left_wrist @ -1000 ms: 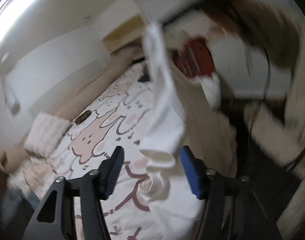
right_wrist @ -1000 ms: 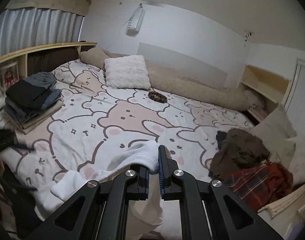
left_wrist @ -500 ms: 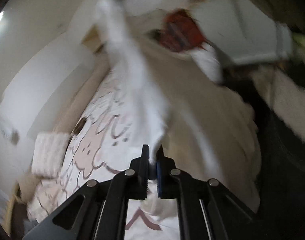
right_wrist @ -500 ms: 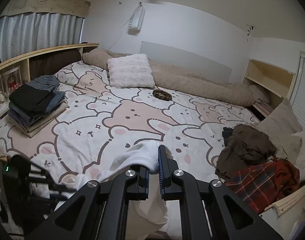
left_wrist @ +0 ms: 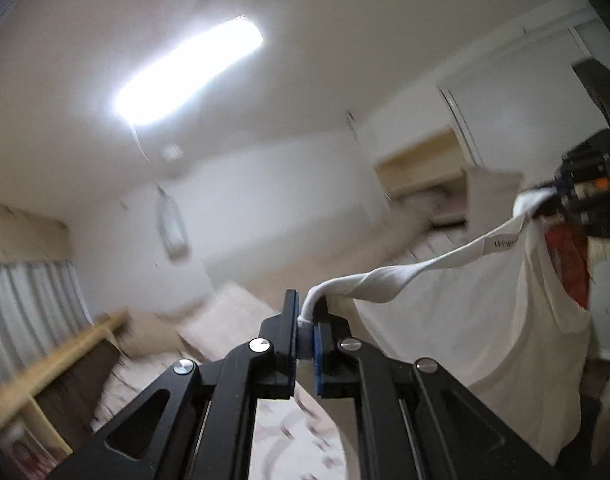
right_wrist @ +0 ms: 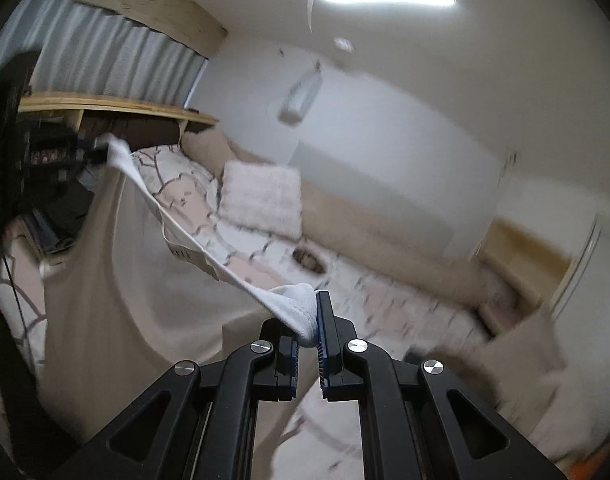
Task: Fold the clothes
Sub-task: 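Raise the T-shirt by its shoulder edges with both tools, stretching it, then lay the stretched T-shirt flat on the duvet with both tools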
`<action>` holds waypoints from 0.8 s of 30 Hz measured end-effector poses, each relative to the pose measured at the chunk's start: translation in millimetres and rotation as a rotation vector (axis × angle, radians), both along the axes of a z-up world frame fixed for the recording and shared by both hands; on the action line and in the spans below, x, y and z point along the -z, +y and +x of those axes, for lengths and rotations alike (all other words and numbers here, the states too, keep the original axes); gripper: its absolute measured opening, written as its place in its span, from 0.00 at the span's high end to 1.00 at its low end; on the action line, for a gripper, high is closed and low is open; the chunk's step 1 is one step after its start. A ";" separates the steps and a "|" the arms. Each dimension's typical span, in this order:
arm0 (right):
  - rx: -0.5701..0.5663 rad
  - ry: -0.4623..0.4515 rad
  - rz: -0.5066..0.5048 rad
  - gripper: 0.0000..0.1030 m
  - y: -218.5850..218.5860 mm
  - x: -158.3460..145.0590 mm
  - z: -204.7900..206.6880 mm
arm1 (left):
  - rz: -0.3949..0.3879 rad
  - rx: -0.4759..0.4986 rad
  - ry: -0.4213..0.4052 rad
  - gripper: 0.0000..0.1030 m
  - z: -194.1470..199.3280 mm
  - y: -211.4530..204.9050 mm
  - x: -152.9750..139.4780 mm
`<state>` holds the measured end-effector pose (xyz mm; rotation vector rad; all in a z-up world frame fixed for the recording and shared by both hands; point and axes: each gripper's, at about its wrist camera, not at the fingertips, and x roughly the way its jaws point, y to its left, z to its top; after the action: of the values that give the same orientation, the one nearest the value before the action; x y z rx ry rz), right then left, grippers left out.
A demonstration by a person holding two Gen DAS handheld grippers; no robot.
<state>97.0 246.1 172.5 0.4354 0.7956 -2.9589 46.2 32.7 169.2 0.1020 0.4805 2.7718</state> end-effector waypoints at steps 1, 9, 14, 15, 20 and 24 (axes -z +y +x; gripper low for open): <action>-0.008 0.040 0.051 0.92 -5.3 -10.6 4.0 | 0.020 -0.010 0.035 0.94 6.6 -7.0 -15.2; -0.137 0.066 0.301 0.92 -30.3 -64.1 14.6 | 0.052 -0.104 0.131 0.94 4.7 -37.9 -81.2; -0.064 0.042 0.391 0.92 -35.9 -74.9 -54.9 | 0.095 -0.148 -0.042 0.94 -91.3 -43.9 -83.9; -0.031 0.037 0.394 0.92 -34.6 -76.8 -79.9 | 0.109 -0.157 -0.067 0.94 -110.0 -43.2 -84.9; 0.114 0.057 0.371 0.92 -27.5 -94.6 -192.6 | 0.143 -0.249 -0.110 0.94 -209.9 -28.0 -105.9; 0.222 0.165 0.329 0.93 -23.1 -137.6 -254.1 | 0.171 -0.309 -0.023 0.94 -243.0 -21.4 -150.1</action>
<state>-157.1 223.0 310.0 0.3128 1.3461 -3.1010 -196.7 11.3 319.3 0.0378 0.2718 3.1105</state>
